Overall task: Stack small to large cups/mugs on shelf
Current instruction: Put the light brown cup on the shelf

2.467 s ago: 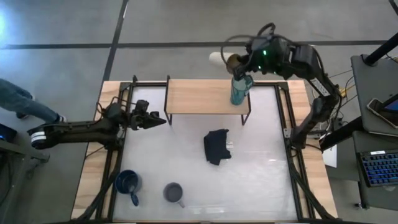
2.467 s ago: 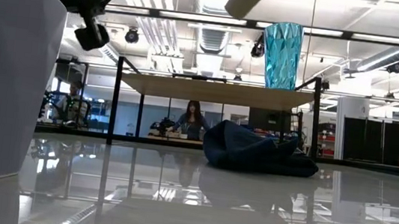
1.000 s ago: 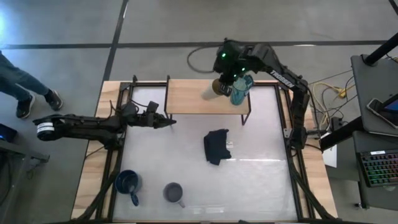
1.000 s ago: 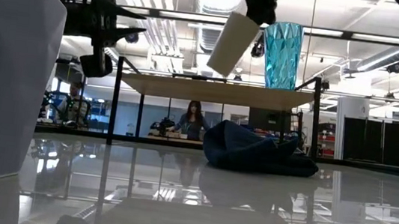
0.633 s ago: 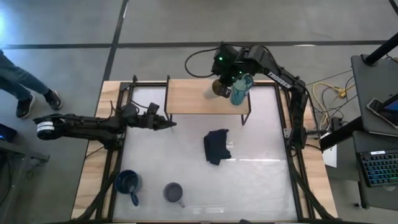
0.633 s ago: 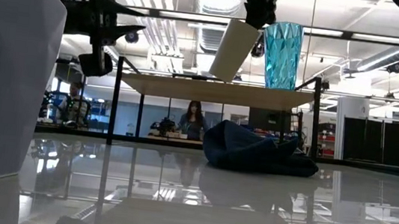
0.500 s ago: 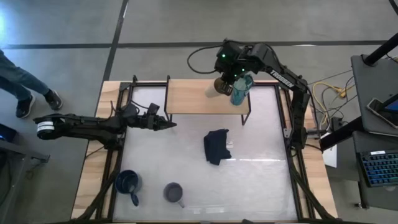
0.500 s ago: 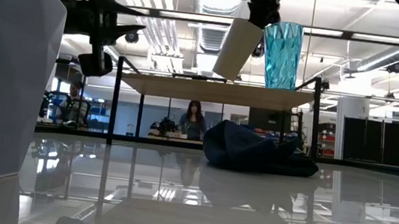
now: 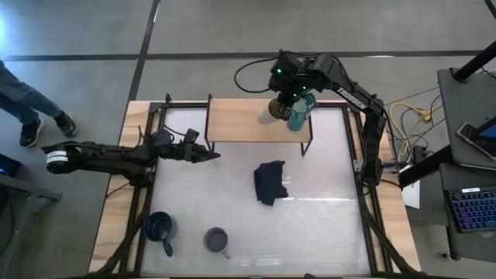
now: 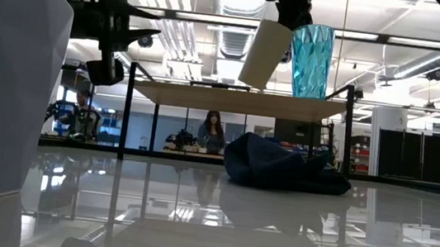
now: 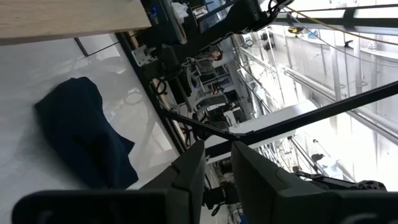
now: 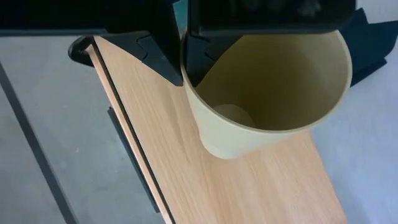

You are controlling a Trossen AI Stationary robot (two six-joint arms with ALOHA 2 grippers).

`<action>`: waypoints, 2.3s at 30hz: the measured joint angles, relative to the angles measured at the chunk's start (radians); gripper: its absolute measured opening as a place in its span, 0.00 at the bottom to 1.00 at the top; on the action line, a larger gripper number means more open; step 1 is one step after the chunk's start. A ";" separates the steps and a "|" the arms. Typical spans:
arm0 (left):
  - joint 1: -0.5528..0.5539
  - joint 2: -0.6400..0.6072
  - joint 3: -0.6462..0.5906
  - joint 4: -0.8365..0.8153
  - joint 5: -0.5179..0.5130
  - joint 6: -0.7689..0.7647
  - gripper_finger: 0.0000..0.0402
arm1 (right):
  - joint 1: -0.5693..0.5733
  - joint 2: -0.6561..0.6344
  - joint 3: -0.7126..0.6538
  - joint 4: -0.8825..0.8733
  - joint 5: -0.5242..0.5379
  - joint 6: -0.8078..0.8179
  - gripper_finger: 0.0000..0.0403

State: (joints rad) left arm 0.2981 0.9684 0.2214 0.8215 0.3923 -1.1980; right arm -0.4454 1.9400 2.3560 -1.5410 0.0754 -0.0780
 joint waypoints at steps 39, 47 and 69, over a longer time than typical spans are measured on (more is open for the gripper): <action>0.108 0.508 1.237 -1.429 -0.635 1.086 0.00 | -0.007 -0.001 0.000 -0.011 -0.105 0.062 0.02; 0.108 0.504 1.208 -1.358 -0.636 1.180 0.00 | -0.008 -0.002 0.000 0.016 -0.148 0.061 0.02; 0.113 0.603 1.034 -0.938 -0.624 1.157 0.00 | -0.015 -0.003 0.000 0.024 -0.218 0.130 0.02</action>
State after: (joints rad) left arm 0.4110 1.5710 1.2557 -0.1161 -0.2321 -0.0411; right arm -0.4606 1.9368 2.3561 -1.5174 -0.1429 0.0525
